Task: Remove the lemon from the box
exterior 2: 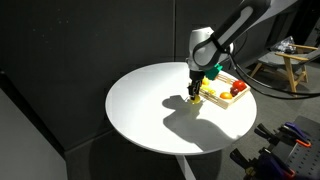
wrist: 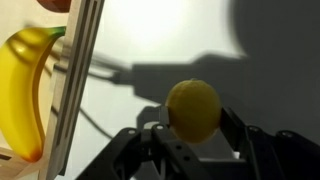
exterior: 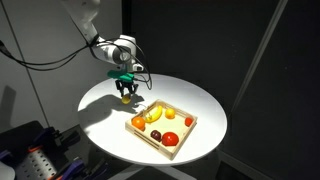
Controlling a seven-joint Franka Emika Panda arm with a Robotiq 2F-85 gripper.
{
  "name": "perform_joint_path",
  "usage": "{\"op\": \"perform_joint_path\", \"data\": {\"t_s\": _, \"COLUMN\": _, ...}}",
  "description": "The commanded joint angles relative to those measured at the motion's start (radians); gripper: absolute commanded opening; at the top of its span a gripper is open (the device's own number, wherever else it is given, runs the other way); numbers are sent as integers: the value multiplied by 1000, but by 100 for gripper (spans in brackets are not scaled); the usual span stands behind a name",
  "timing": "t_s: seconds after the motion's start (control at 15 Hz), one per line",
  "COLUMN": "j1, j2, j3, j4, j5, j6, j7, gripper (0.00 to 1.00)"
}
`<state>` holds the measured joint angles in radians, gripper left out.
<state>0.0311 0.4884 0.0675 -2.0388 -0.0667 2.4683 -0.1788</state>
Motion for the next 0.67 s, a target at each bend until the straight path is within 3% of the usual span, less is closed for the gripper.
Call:
{"op": "perform_joint_path", "data": {"t_s": 0.0, "j1": 1, "j2": 37, "j3": 3, "j4": 34, "j5": -6, "j6": 7, "j7": -9, "gripper": 30}}
{"op": "perform_joint_path", "data": {"t_s": 0.6, "j1": 3, "j2": 73, "j3": 4, "j4": 50, "j5": -7, "j6": 57, "j7": -3, "gripper": 30}}
